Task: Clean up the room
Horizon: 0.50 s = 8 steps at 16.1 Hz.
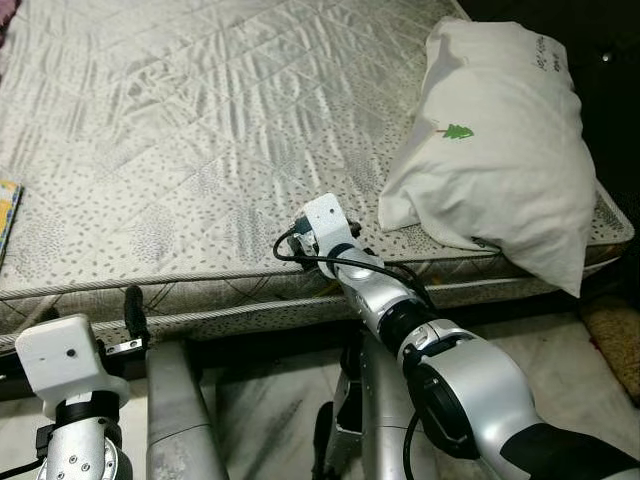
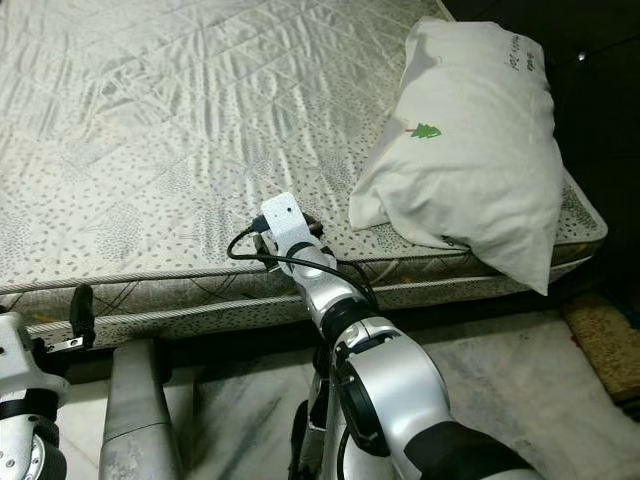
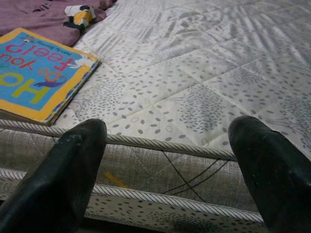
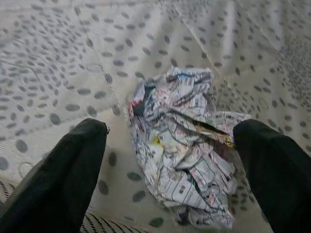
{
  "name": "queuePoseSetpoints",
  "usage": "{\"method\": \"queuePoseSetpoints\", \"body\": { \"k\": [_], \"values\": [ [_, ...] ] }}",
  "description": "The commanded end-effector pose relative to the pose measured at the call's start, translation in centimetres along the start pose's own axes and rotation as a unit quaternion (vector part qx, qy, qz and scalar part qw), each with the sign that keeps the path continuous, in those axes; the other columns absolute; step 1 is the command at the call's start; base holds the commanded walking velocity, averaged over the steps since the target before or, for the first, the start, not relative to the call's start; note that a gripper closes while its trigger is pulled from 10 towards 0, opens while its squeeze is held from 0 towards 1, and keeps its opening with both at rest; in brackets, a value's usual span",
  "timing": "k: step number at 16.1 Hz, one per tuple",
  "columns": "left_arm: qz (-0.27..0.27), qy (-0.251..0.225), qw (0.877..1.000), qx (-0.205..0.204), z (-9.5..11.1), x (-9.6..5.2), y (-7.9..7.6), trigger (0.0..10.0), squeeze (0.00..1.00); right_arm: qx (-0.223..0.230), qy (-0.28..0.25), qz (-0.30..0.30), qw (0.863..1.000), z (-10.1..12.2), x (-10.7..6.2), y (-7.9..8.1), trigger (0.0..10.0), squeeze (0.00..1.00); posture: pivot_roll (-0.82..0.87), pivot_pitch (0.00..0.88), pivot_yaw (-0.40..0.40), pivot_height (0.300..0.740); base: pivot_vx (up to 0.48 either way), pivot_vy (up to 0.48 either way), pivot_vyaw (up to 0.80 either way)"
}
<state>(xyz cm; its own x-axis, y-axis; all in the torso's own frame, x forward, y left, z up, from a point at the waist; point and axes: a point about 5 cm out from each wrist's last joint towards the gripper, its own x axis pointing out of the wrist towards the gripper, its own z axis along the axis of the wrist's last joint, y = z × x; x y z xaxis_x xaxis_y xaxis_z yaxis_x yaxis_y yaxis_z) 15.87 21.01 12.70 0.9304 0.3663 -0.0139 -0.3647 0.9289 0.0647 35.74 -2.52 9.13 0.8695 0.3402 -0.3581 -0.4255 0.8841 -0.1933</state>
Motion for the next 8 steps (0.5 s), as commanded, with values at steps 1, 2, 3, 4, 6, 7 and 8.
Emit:
{"method": "queuePoseSetpoints", "body": {
  "k": [1, 2, 3, 4, 6, 7, 8],
  "values": [
    [0.001, -0.002, 1.000, -0.001, 0.2, -0.2, -0.2, 10.0, 0.00, 0.020, 0.032, -0.004, 0.999, -1.2, -0.1, 0.6, 0.0, 0.00, 0.28, 0.174, -0.195, 0.522, 0.000, 0.000, 0.00],
    [0.001, -0.001, 1.000, -0.002, 0.1, -0.2, -0.3, 10.0, 0.00, 0.027, 0.044, -0.010, 0.999, -1.7, -0.2, 0.6, 0.0, 0.00, 0.28, 0.175, -0.199, 0.522, 0.000, 0.000, 0.00],
    [0.001, -0.002, 1.000, -0.003, 0.1, -0.2, -0.4, 10.0, 0.00, 0.025, 0.049, -0.012, 0.998, -1.9, -0.2, 0.6, 0.0, 0.00, 0.28, 0.175, -0.201, 0.522, 0.000, 0.000, 0.00],
    [0.002, -0.002, 1.000, -0.004, 0.1, -0.1, -0.5, 10.0, 0.00, 0.026, 0.054, -0.013, 0.998, -2.2, -0.3, 0.6, 0.0, 0.00, 0.28, 0.175, -0.203, 0.522, 0.000, 0.000, 0.00],
    [0.003, -0.002, 1.000, -0.006, 0.0, 0.0, -0.6, 10.0, 0.00, 0.025, 0.059, -0.013, 0.998, -2.4, -0.3, 0.7, 0.0, 0.00, 0.27, 0.174, -0.207, 0.522, 0.000, 0.000, 0.00],
    [0.003, -0.002, 1.000, -0.006, 0.0, 0.0, -0.6, 10.0, 0.00, 0.024, 0.061, -0.012, 0.998, -2.5, -0.3, 0.7, 0.0, 0.00, 0.27, 0.174, -0.208, 0.522, 0.000, 0.000, 0.00],
    [0.003, -0.002, 1.000, -0.007, 0.0, 0.1, -0.6, 10.0, 0.00, 0.023, 0.062, -0.009, 0.998, -2.6, -0.4, 0.9, 0.0, 0.00, 0.27, 0.173, -0.210, 0.522, 0.000, 0.000, 0.00]
  ]
}}
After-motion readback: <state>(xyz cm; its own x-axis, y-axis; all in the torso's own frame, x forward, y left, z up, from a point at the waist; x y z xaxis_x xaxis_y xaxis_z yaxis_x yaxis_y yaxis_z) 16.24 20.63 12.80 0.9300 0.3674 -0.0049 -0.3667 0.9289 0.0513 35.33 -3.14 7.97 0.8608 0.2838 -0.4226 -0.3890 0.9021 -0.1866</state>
